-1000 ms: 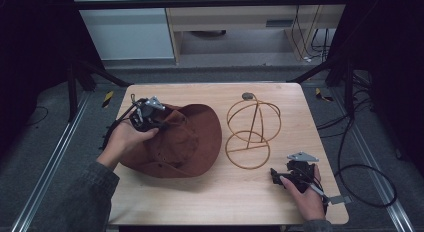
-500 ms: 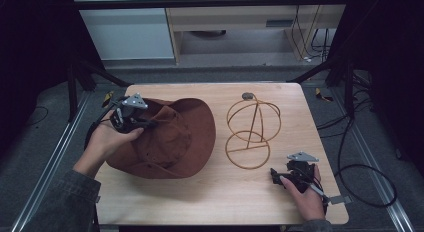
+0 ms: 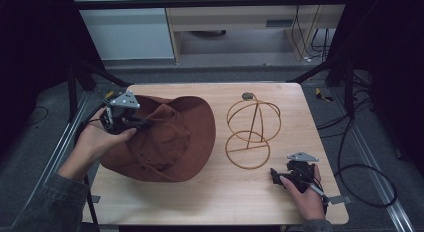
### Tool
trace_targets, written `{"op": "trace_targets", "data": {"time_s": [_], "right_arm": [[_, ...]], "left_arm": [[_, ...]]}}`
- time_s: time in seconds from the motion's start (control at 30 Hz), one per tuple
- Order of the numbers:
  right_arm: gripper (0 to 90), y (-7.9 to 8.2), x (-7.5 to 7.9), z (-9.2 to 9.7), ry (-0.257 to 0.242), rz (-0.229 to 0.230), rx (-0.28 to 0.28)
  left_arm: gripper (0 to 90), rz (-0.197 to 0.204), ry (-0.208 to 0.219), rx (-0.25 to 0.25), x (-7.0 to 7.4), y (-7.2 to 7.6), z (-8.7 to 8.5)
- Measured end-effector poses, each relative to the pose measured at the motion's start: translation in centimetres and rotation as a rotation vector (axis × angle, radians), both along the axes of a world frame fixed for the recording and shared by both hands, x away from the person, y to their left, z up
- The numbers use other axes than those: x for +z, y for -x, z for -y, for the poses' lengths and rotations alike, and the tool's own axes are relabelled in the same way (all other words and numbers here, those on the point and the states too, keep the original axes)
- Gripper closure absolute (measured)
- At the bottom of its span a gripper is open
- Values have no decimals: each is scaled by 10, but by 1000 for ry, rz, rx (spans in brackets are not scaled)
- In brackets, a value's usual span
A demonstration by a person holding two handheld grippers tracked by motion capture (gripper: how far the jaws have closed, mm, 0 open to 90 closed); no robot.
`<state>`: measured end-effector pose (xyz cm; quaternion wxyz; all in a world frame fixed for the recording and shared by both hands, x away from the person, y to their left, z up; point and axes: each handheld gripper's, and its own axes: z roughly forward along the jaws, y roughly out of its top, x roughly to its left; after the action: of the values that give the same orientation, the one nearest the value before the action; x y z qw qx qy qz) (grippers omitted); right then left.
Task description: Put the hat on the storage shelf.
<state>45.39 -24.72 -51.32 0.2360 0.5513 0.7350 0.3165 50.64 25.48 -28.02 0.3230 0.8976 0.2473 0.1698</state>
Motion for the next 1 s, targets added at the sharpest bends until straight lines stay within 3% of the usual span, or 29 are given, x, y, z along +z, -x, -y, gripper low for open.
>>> {"op": "trace_targets", "data": {"time_s": [0.4, 1.0], "right_arm": [[4, 0, 0, 0, 0, 0, 0], [4, 0, 0, 0, 0, 0, 0]], "left_arm": [[883, 44, -18, -21, 29, 15, -3], [881, 62, -10, -40, 41, 17, 4]]}}
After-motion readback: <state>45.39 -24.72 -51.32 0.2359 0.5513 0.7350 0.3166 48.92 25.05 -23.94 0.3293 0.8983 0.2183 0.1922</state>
